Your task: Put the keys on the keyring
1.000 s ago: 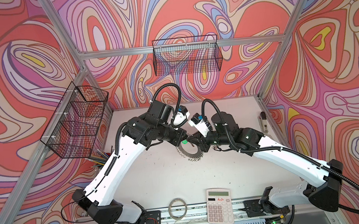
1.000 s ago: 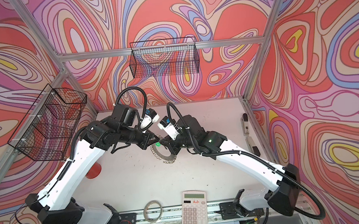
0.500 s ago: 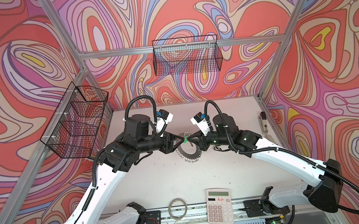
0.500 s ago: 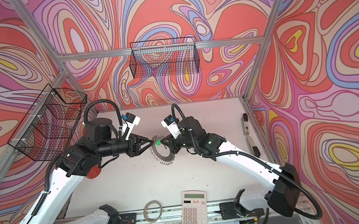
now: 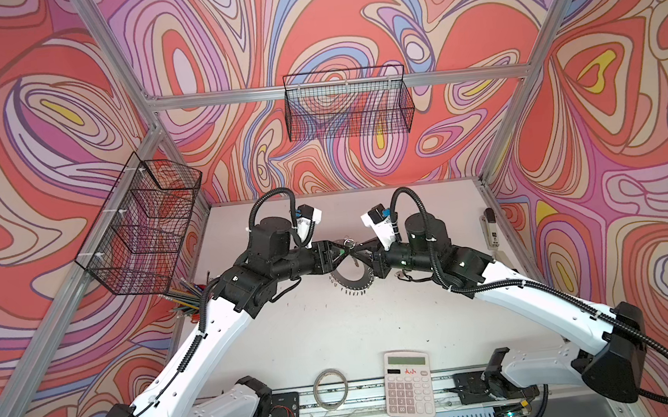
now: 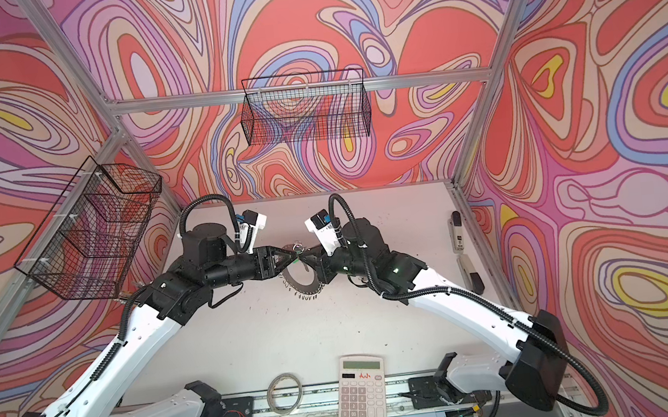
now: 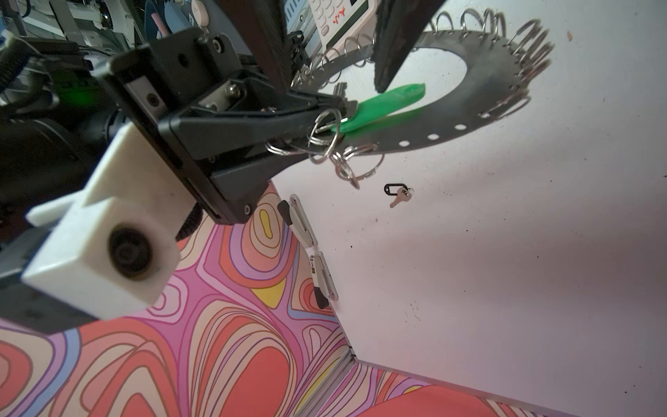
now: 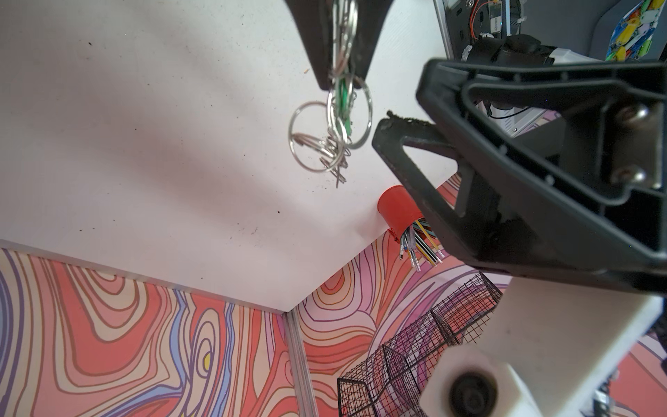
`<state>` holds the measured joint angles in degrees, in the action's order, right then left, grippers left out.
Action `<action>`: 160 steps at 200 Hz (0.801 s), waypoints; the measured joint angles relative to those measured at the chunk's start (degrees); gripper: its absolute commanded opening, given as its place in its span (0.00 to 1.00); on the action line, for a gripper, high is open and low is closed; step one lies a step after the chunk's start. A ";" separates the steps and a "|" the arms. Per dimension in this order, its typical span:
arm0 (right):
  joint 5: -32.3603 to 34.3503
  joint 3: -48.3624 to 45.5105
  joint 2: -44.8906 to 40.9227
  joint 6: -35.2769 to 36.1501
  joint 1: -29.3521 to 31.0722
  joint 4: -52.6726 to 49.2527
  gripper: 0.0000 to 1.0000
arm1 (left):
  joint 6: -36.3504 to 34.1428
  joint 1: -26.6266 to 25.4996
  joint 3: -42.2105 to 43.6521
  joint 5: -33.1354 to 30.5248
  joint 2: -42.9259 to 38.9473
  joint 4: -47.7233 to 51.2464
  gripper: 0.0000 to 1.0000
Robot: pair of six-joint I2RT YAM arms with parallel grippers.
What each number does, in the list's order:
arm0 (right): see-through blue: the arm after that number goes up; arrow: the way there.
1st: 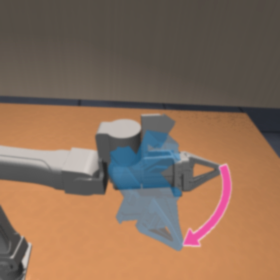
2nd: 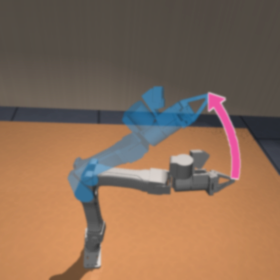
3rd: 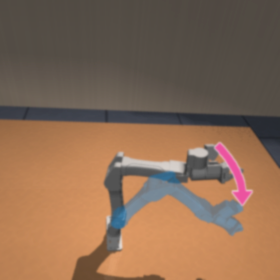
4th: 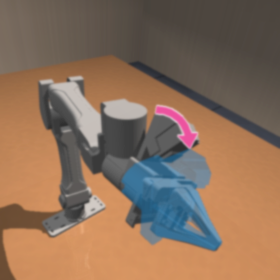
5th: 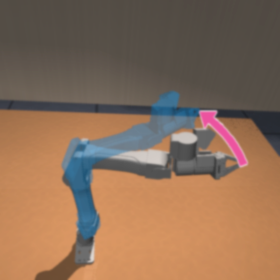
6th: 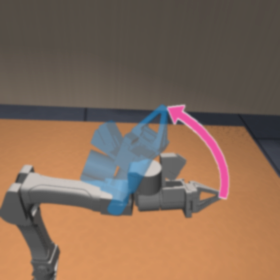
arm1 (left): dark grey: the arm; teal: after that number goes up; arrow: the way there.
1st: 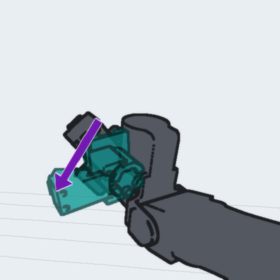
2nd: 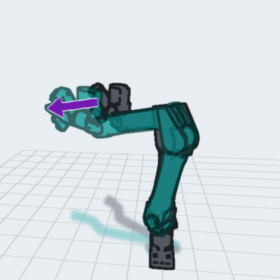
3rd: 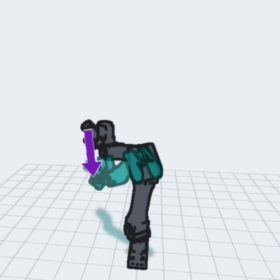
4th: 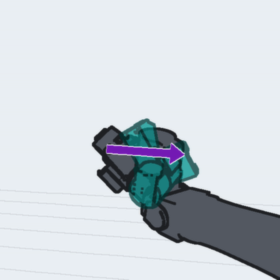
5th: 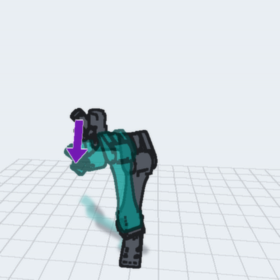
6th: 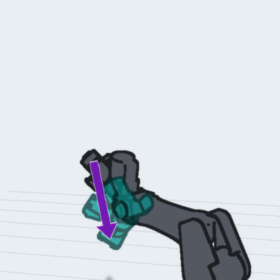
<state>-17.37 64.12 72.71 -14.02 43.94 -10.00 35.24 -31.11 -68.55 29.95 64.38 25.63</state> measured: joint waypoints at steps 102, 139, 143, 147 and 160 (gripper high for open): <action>0.20 0.00 0.55 0.26 -0.04 0.17 0.00 | 1.46 0.04 -0.85 2.47 3.45 -3.72 0.15; 0.17 0.00 1.01 0.50 -0.04 0.17 0.00 | 1.42 0.04 -1.81 2.82 3.65 -3.89 0.06; 0.17 0.00 1.05 0.52 -0.04 0.17 0.00 | 1.38 0.04 -1.84 2.84 3.65 -3.96 0.04; 0.17 0.00 1.09 0.59 -0.04 0.17 0.00 | 1.38 0.04 -1.84 2.84 3.65 -3.98 0.02; 0.20 0.04 1.11 0.76 -0.07 0.22 0.00 | 0.96 0.37 -1.84 2.56 3.65 -3.69 0.00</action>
<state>-17.17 64.16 73.82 -13.26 43.88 -9.78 36.21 -30.74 -70.39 32.51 68.03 21.93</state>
